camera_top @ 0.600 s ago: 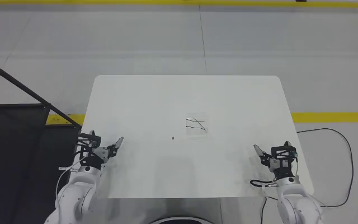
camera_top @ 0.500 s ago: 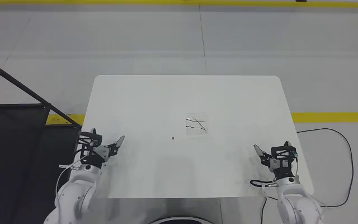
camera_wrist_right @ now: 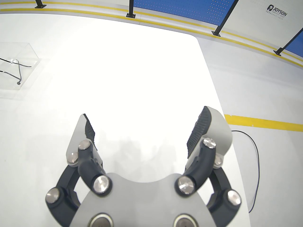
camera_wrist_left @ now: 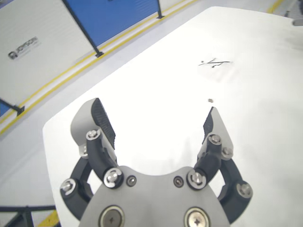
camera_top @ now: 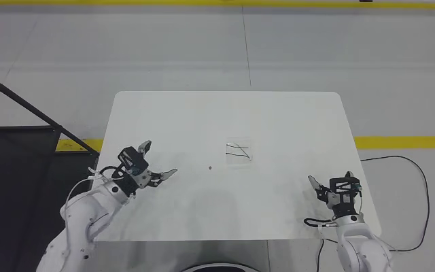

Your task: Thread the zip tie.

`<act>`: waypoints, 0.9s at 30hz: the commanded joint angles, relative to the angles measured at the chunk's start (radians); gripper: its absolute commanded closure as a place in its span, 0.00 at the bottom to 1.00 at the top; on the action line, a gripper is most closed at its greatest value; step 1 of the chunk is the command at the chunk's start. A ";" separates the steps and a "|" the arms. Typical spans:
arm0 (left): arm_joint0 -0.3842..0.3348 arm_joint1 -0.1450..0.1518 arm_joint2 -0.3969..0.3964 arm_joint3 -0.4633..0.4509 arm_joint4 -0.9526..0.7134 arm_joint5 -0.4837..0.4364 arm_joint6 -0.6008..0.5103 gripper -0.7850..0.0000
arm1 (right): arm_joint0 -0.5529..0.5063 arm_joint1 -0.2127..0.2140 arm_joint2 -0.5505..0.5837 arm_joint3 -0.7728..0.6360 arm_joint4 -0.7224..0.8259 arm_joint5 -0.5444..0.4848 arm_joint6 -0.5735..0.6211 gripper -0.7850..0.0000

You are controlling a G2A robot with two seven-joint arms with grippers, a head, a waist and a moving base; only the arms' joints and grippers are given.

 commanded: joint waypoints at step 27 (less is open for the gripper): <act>-0.203 0.014 0.143 0.096 -0.454 -0.278 -0.446 0.00 | 0.000 0.000 0.000 0.000 0.000 0.000 0.000 0.00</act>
